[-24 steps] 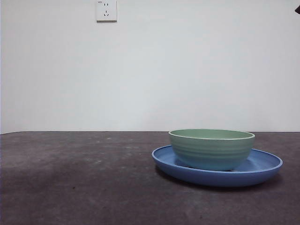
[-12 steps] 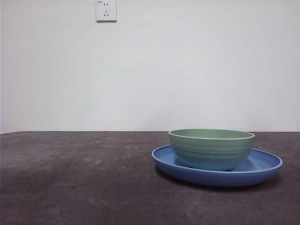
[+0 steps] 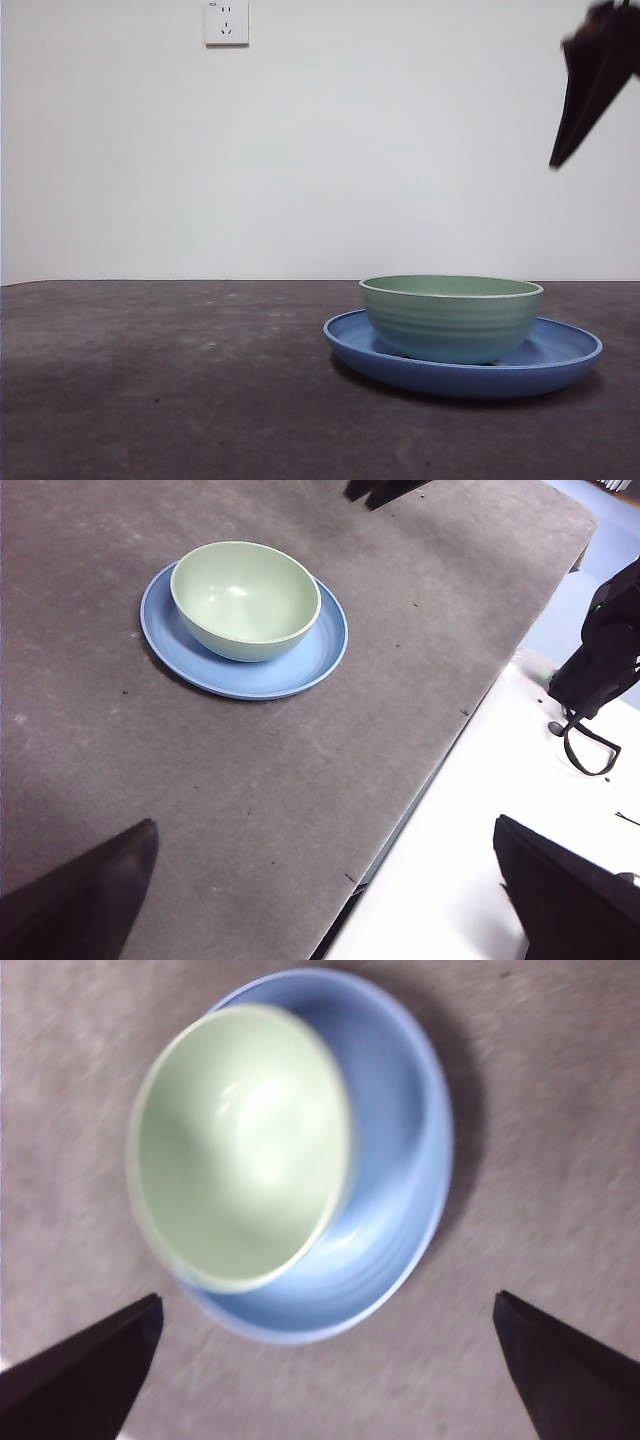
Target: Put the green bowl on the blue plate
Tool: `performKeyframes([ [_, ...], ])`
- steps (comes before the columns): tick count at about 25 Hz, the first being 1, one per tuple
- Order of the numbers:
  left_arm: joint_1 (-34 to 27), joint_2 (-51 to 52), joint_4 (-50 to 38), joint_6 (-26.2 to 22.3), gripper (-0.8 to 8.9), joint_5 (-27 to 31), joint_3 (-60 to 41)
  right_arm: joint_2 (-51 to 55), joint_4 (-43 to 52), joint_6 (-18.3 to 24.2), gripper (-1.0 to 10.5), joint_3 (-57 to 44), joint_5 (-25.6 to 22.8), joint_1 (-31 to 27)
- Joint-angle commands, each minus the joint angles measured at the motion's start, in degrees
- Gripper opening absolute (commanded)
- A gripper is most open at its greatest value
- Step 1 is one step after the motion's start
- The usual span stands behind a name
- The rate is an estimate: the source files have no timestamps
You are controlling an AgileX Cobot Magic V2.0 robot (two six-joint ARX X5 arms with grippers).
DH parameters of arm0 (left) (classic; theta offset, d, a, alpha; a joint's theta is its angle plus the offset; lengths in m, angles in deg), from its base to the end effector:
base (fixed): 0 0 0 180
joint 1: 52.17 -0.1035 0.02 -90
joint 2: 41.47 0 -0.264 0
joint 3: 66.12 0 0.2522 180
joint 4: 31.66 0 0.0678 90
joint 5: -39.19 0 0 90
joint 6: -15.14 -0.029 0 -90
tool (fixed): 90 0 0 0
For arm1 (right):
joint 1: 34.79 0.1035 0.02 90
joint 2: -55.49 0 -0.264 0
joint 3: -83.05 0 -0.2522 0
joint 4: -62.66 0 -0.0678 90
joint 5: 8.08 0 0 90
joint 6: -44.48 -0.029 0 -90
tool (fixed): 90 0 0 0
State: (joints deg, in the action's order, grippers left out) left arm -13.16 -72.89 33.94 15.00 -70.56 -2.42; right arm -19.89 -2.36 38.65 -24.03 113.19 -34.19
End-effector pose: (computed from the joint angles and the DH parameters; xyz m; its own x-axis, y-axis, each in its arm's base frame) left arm 0.0617 -0.0626 0.3236 0.3984 -0.7576 -0.5170 0.8129 0.5527 -0.1836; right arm 0.2406 0.0176 0.2626 0.3219 0.5225 -0.7896 -0.1128 0.8492 0.5159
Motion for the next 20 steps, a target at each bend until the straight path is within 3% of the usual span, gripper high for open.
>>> performKeyframes([
  [1,0.28,-0.11,-0.59,-0.48,5.63,-0.26,0.37,-4.59,2.62,0.74,5.8,1.05,-0.09,-0.94],
  [14,0.28,-0.11,-0.59,-0.48,5.63,-0.26,0.37,-20.06,10.78,3.54,2.7,1.05,0.31,-1.05],
  [20,0.28,-0.11,-0.59,-0.48,5.63,-0.26,0.37,-24.33,13.27,3.82,2.0,1.05,2.95,-0.96],
])
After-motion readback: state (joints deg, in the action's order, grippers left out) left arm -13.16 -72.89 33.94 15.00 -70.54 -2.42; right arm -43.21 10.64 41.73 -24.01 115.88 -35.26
